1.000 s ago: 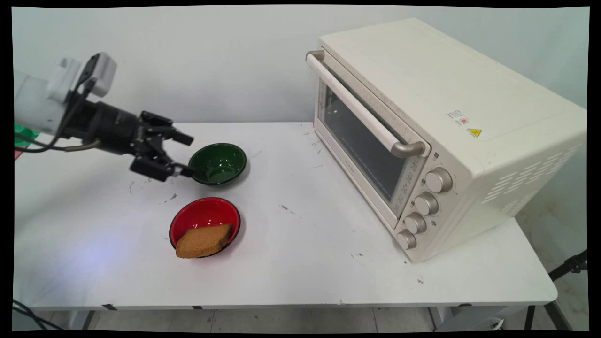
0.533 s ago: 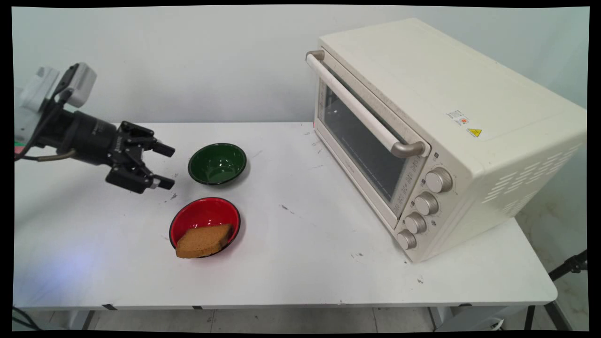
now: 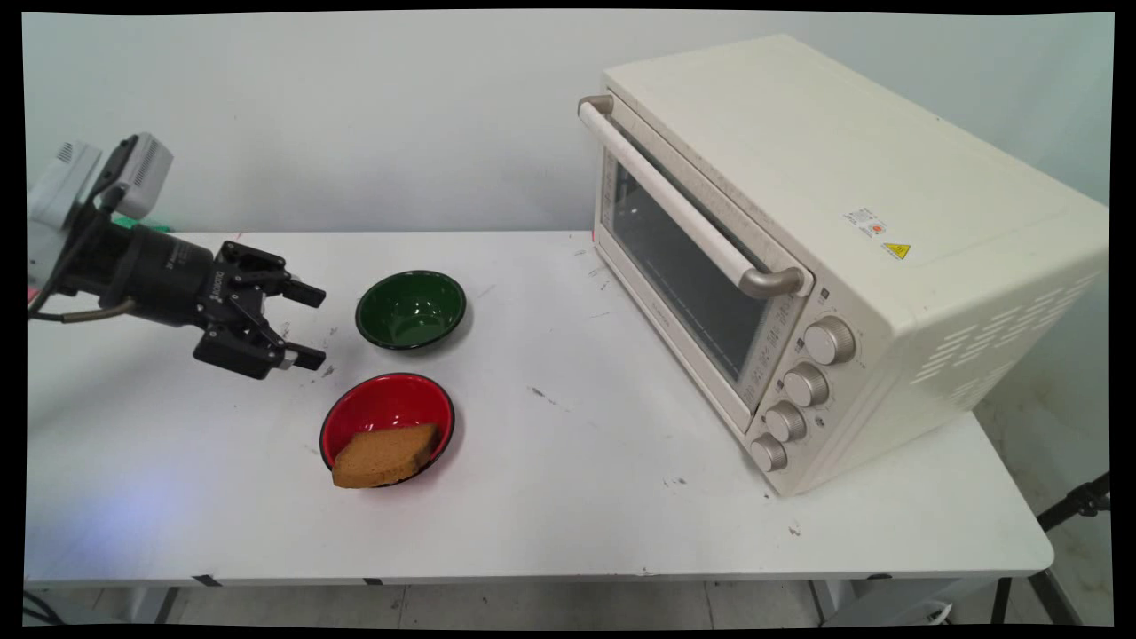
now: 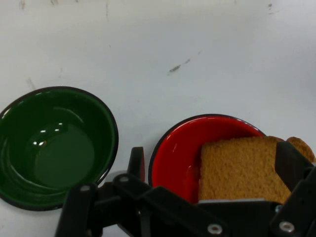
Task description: Open the oven
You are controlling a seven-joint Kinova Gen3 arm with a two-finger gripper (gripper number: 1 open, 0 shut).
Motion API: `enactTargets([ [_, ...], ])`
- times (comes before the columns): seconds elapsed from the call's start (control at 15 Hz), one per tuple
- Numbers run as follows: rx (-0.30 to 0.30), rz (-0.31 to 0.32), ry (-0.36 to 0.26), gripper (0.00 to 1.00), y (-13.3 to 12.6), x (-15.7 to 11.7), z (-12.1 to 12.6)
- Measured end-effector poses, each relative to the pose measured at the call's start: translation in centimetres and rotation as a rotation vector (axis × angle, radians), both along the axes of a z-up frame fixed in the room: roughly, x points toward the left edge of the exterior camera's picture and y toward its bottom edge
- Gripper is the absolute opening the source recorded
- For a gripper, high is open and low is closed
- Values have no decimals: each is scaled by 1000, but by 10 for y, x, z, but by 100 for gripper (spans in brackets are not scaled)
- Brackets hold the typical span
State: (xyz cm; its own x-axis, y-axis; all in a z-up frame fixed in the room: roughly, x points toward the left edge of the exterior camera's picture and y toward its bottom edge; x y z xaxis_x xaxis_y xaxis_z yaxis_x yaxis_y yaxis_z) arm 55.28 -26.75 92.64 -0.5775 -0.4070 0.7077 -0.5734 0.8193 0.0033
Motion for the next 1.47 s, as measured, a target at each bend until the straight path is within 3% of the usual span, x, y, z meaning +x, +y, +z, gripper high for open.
enactTargets([
  [0.6, -16, 32, 13, 100, -3, -27, 10],
  [1.07, -61, 77, 51, 100, -34, -83, 68],
  [1.47, -107, 109, 44, 100, -72, -134, 118],
])
